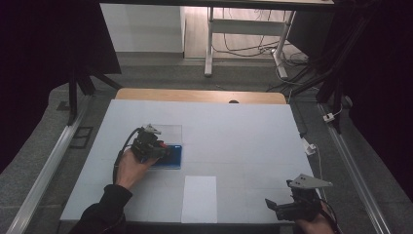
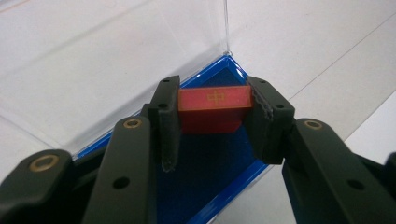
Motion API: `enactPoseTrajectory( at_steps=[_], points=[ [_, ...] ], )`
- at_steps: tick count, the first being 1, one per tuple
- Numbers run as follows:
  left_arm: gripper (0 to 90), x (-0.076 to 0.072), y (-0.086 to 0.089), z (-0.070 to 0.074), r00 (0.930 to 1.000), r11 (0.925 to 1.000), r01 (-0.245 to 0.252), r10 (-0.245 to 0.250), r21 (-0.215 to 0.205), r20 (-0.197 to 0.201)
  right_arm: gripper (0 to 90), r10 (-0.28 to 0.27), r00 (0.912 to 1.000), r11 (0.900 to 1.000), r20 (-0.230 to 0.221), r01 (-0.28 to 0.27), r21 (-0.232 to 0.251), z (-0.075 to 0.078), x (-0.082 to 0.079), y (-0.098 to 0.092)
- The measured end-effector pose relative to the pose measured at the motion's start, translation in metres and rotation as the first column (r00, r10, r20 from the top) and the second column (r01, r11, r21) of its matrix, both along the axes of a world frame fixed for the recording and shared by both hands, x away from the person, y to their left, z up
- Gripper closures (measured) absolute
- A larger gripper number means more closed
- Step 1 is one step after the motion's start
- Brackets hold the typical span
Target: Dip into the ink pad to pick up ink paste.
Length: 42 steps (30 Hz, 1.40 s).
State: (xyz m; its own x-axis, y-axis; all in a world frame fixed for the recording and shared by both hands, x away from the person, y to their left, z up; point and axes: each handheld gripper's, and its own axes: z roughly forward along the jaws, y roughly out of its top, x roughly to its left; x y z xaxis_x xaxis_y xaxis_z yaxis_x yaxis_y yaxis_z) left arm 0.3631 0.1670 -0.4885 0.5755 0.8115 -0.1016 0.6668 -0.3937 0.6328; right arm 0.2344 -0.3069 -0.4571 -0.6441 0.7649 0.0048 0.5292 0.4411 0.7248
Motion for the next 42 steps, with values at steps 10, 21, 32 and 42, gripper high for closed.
enactPoseTrajectory(
  at_steps=[10,21,32,42],
  points=[
    [58.3,0.003,-0.006,-0.006,0.9998,0.9991,0.006,-0.005,0.042,-0.021,0.2,0.002,1.0000,1.000,0.002,-0.002,-0.001,0.000,0.000,0.000],
    [58.7,-0.001,-0.011,-0.011,1.0000,0.9975,0.002,-0.002,0.071,-0.003,0.2,0.001,1.0000,1.000,0.000,-0.001,-0.003,0.000,0.000,0.001],
    [59.0,-0.005,-0.016,-0.012,0.9998,0.9951,-0.011,0.009,0.099,0.018,0.2,0.006,1.0000,1.000,-0.004,-0.006,-0.012,0.000,0.000,0.001],
    [58.9,-0.002,-0.010,-0.013,0.9998,0.9987,-0.015,0.015,0.048,-0.012,0.2,0.004,1.0000,1.000,-0.004,-0.004,-0.013,0.000,0.000,0.001]
  ],
)
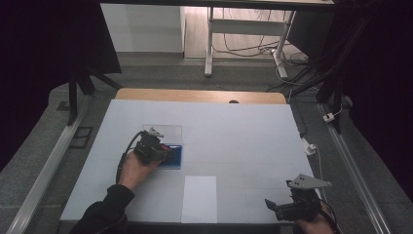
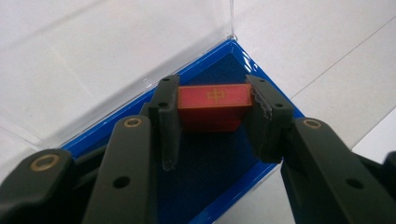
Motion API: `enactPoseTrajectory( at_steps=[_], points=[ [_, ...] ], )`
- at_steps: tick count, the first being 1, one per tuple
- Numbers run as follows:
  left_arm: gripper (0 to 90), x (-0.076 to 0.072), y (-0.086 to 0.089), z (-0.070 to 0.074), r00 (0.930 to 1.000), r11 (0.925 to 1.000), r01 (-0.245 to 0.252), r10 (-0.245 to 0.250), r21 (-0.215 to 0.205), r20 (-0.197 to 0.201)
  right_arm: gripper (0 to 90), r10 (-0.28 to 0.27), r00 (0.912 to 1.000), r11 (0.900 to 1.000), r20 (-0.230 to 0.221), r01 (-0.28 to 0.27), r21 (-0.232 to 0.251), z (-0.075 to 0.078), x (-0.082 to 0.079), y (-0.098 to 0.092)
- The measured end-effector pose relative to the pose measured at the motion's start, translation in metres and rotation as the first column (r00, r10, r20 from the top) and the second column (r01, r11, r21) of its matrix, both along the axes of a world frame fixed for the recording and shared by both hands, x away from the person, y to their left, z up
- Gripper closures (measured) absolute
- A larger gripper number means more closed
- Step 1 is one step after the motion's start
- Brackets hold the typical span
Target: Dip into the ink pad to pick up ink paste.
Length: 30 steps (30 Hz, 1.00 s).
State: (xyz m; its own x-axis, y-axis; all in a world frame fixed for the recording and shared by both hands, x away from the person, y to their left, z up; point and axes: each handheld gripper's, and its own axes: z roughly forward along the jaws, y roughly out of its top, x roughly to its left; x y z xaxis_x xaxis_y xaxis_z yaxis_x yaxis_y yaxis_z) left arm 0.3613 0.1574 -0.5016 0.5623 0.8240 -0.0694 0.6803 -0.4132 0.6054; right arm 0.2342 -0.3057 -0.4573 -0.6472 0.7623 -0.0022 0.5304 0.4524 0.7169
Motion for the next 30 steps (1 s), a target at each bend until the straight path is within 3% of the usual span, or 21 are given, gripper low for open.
enactPoseTrajectory(
  at_steps=[5,9,13,17,23,30],
  points=[
    [58.9,-0.005,-0.011,0.002,0.9993,0.9959,0.002,-0.006,0.091,0.038,0.2,0.001,1.0000,1.000,-0.003,-0.001,0.000,0.000,0.000,0.000],
    [58.9,0.000,-0.002,0.001,1.0000,0.9999,-0.008,0.008,0.007,-0.003,0.2,0.003,1.0000,1.000,-0.001,-0.003,-0.002,0.000,0.000,0.000],
    [58.9,-0.002,-0.005,0.001,0.9999,0.9994,-0.010,0.010,0.032,0.012,0.2,0.003,1.0000,1.000,0.000,-0.003,-0.001,0.000,0.000,0.001],
    [58.8,-0.002,-0.002,0.000,0.9999,0.9999,-0.009,0.009,0.012,0.010,0.2,0.004,1.0000,1.000,0.002,-0.004,-0.003,0.000,0.000,0.001],
    [58.5,-0.002,-0.002,0.002,0.9999,0.9998,-0.004,0.003,0.022,0.013,0.2,0.005,1.0000,1.000,0.003,-0.005,-0.003,0.000,0.000,0.000],
    [58.3,-0.006,0.005,0.010,0.9995,0.9993,0.011,-0.010,-0.034,0.028,0.2,0.007,1.0000,1.000,0.005,-0.007,-0.004,0.000,-0.001,0.001]
  ],
)
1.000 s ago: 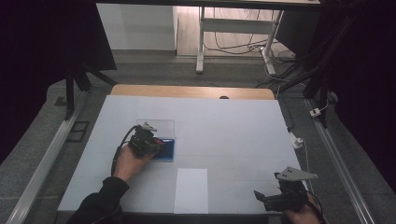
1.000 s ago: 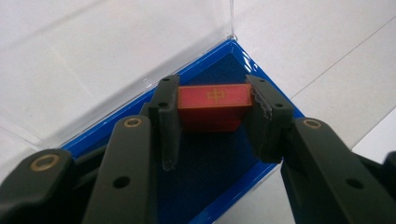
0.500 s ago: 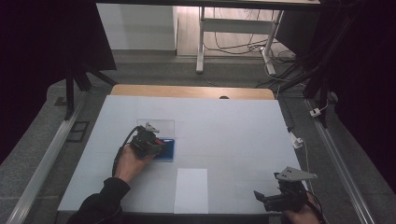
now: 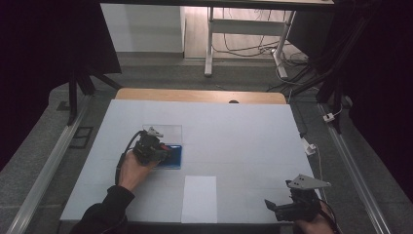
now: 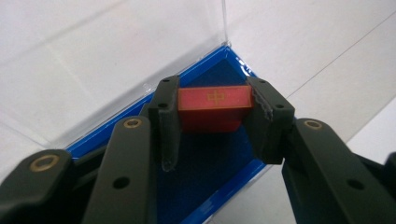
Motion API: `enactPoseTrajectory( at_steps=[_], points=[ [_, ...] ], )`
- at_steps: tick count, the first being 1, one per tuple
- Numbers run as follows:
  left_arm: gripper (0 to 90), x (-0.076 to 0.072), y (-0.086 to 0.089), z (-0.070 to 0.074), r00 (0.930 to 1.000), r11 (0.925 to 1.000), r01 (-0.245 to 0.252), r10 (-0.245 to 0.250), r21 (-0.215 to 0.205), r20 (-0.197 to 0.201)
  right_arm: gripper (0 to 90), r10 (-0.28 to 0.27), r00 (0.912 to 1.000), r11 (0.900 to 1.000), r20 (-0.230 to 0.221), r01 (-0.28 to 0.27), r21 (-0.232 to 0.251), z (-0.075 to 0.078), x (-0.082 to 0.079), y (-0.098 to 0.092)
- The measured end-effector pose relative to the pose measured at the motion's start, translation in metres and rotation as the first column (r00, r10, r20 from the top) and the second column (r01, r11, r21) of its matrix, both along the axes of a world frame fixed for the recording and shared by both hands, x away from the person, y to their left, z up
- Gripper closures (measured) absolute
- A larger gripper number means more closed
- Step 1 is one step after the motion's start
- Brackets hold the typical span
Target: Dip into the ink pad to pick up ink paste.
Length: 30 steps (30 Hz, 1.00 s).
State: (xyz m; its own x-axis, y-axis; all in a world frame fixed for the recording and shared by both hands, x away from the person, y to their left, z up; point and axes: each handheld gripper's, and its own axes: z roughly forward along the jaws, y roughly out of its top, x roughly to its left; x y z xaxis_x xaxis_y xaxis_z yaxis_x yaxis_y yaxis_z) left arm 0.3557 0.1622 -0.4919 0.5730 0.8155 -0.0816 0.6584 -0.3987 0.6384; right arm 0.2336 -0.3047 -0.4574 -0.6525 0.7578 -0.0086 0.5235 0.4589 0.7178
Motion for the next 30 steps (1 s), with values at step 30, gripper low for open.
enactPoseTrajectory(
  at_steps=[30],
  points=[
    [58.2,-0.016,0.025,0.014,0.9997,0.9997,-0.019,0.019,-0.012,0.018,0.2,0.005,1.0000,1.000,0.002,-0.005,-0.001,0.000,0.000,0.000]
  ],
)
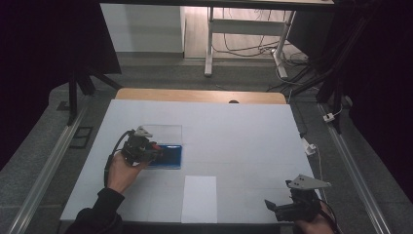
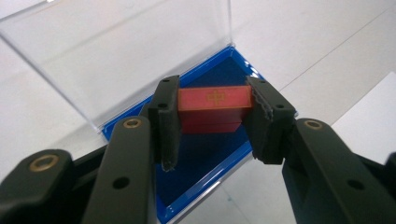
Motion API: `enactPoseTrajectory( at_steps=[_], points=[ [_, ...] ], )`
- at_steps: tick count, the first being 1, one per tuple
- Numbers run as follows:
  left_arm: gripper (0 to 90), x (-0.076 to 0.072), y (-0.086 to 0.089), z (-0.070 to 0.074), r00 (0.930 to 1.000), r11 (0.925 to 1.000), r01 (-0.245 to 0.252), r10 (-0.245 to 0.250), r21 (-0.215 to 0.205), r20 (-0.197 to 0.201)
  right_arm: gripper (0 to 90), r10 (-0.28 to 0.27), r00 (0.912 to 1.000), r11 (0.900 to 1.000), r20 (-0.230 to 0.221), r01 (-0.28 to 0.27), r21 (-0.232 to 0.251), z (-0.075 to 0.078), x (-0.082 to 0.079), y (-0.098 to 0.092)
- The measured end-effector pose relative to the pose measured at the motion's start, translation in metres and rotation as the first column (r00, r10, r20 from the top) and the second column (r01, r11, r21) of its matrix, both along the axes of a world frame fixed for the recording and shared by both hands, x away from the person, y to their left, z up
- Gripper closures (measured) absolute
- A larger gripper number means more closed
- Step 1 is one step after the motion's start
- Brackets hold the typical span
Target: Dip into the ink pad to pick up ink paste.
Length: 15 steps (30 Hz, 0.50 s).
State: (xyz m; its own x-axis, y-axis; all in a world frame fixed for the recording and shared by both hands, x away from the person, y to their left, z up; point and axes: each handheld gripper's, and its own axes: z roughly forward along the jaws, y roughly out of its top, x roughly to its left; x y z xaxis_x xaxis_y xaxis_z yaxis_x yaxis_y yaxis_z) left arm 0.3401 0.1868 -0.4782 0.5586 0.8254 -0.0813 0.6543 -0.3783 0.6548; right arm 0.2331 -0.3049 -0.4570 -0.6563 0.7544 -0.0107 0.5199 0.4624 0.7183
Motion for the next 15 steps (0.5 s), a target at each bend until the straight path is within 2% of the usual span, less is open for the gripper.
enactPoseTrajectory(
  at_steps=[15],
  points=[
    [58.2,0.010,-0.002,-0.015,0.9983,1.0000,0.004,-0.004,-0.002,-0.058,0.2,0.001,1.0000,1.000,-0.003,-0.001,-0.001,0.000,0.000,0.001]
  ],
)
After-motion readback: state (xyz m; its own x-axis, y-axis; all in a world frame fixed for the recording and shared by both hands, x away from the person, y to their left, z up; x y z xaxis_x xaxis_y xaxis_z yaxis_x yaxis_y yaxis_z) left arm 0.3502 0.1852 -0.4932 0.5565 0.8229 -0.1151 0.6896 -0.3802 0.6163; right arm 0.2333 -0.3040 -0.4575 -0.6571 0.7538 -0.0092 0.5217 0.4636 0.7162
